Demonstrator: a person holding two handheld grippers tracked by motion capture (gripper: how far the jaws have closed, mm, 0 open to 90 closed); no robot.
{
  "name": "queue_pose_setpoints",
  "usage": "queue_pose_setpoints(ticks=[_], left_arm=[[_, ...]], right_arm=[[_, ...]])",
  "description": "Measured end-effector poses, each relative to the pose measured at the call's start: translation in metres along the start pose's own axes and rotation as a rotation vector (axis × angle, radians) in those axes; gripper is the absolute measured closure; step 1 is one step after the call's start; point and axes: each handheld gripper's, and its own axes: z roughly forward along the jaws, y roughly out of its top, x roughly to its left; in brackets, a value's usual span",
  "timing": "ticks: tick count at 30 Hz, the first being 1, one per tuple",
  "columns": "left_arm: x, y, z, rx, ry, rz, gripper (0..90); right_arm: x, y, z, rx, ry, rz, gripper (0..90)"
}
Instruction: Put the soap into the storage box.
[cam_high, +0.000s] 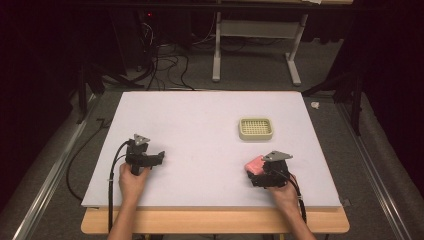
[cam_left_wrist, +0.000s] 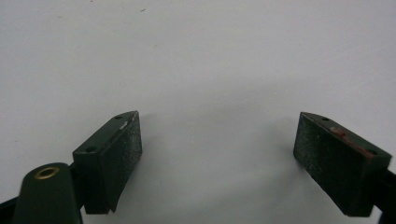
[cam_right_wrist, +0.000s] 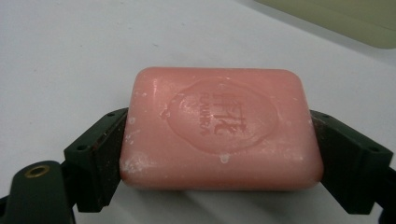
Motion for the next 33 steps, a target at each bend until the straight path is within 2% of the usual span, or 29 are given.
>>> queue_pose_setpoints(ticks=[10, 33], left_arm=[[0.000, 0.000, 0.000, 0.000, 0.000, 0.000, 15.8], [0.000, 0.000, 0.000, 0.000, 0.000, 0.000, 15.8]], right_arm=[[0.000, 0.000, -0.002, -0.011, 0.015, 0.005, 13.9], [0.001, 0.013, -0.021, -0.069, 0.044, -0.001, 13.9]])
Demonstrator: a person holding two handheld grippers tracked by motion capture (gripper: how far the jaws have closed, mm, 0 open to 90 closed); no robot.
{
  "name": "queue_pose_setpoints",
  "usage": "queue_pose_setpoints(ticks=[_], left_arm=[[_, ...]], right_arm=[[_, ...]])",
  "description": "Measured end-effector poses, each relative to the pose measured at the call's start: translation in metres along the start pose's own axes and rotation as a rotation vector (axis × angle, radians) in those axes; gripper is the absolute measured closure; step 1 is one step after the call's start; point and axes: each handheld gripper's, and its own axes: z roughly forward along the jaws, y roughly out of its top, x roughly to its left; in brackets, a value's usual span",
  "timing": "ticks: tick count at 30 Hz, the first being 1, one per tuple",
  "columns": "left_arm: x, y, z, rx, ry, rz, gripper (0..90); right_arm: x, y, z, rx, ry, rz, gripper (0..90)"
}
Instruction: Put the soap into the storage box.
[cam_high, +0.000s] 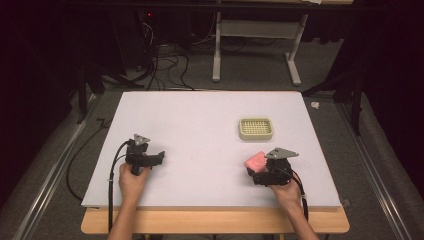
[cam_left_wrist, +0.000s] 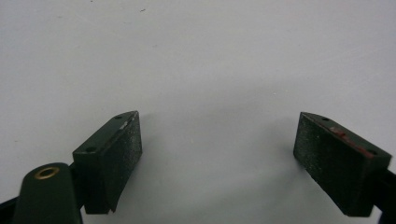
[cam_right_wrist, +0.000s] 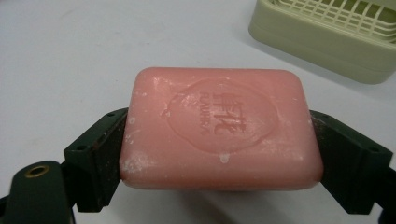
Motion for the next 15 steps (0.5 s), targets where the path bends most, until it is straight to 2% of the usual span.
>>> queue_pose_setpoints(ticks=[15], left_arm=[[0.000, 0.000, 0.000, 0.000, 0.000, 0.000, 15.8]], right_arm=[[-0.004, 0.011, -0.010, -0.030, 0.026, 0.010, 13.9]])
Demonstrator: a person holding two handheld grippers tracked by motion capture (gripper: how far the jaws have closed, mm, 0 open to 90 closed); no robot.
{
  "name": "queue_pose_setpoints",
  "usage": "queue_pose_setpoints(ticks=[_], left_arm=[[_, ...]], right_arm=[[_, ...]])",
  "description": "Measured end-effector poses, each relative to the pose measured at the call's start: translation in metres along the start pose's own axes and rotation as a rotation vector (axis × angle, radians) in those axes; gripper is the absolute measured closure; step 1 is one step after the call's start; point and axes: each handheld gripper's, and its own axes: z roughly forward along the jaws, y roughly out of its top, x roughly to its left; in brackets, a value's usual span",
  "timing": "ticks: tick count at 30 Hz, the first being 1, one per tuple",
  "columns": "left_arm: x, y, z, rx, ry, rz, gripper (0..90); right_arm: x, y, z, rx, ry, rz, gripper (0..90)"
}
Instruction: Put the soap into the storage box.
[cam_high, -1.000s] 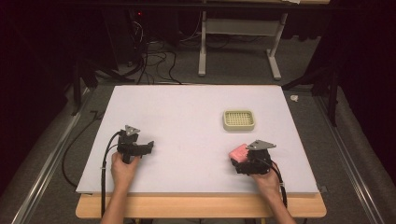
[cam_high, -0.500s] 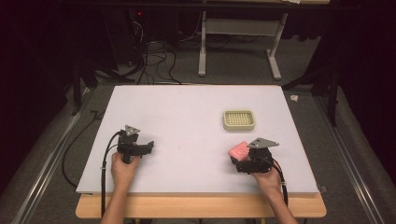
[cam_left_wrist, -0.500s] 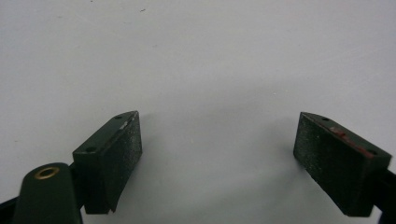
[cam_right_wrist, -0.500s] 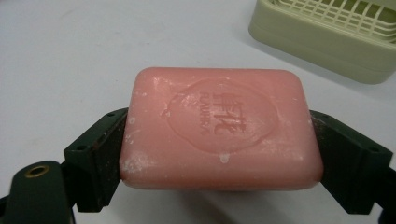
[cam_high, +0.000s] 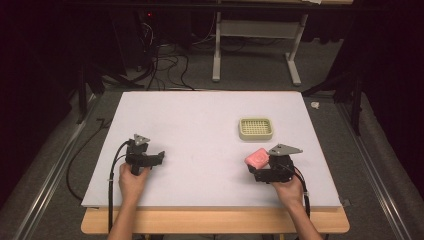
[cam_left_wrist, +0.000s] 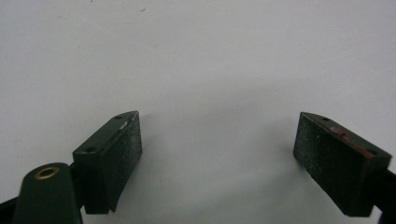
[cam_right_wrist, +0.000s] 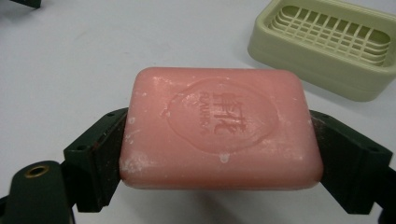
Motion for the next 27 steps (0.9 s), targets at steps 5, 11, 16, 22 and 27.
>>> queue_pose_setpoints(ticks=[5, 11, 16, 22, 27], left_arm=[[0.000, 0.000, 0.000, 0.000, 0.000, 0.000, 15.8], [0.000, 0.000, 0.000, 0.001, 0.000, 0.000, 15.7], [0.000, 0.000, 0.000, 0.001, -0.001, 0.000, 15.7], [0.000, 0.000, 0.000, 0.000, -0.001, 0.000, 15.7], [0.000, 0.000, 0.000, 0.000, 0.000, 0.000, 15.7]], right_arm=[[-0.003, 0.003, -0.002, -0.005, 0.008, 0.012, 13.9], [-0.007, 0.008, -0.004, -0.009, 0.020, 0.021, 13.9], [-0.010, 0.013, -0.006, -0.014, 0.020, 0.024, 13.9], [-0.014, 0.019, -0.007, -0.026, 0.023, 0.028, 13.9], [-0.016, 0.023, -0.007, -0.017, 0.019, 0.031, 13.9]])
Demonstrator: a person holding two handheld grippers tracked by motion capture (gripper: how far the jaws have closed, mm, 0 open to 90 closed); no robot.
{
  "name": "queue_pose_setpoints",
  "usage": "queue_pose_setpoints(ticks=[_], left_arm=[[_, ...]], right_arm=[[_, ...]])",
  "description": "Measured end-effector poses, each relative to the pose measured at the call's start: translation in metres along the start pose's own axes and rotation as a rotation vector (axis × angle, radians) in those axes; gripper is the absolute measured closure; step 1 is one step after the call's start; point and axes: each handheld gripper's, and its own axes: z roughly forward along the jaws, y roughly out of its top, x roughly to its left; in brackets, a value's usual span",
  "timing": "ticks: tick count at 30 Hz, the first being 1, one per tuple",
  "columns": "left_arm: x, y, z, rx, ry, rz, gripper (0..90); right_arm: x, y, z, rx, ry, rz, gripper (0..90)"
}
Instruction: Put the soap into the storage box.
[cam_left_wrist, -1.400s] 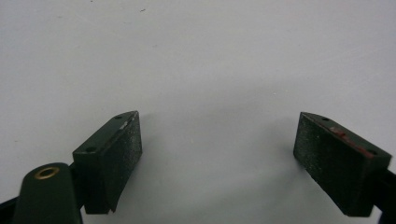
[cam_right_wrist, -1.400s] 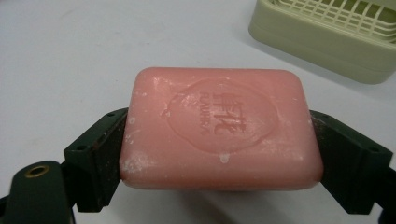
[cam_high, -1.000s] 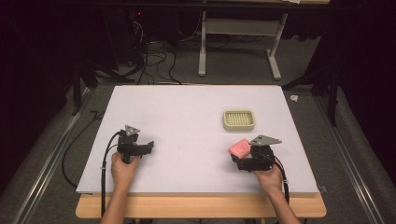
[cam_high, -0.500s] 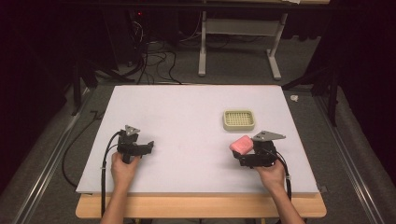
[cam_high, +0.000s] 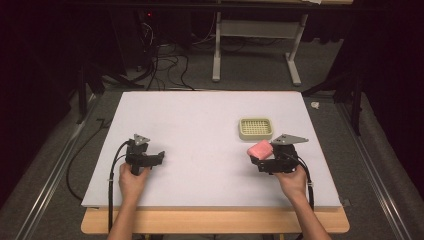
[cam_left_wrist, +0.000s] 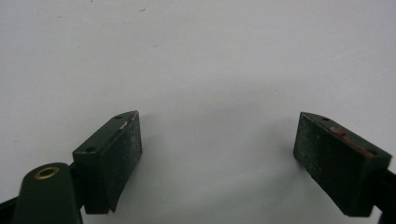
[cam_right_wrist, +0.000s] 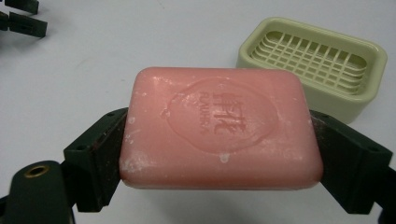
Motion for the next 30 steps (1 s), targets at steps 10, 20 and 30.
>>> queue_pose_setpoints(ticks=[10, 20, 30], left_arm=[[0.000, 0.000, 0.000, 0.000, 0.000, 0.000, 15.7], [0.000, 0.000, 0.000, 0.000, 0.000, 0.000, 15.7], [0.000, 0.000, 0.000, 0.000, 0.000, 0.000, 15.7]], right_arm=[[-0.007, 0.007, 0.002, -0.007, 0.003, 0.016, 13.9], [-0.015, 0.013, 0.005, -0.005, -0.002, 0.036, 13.9], [-0.021, 0.021, 0.010, 0.004, -0.012, 0.056, 13.9]])
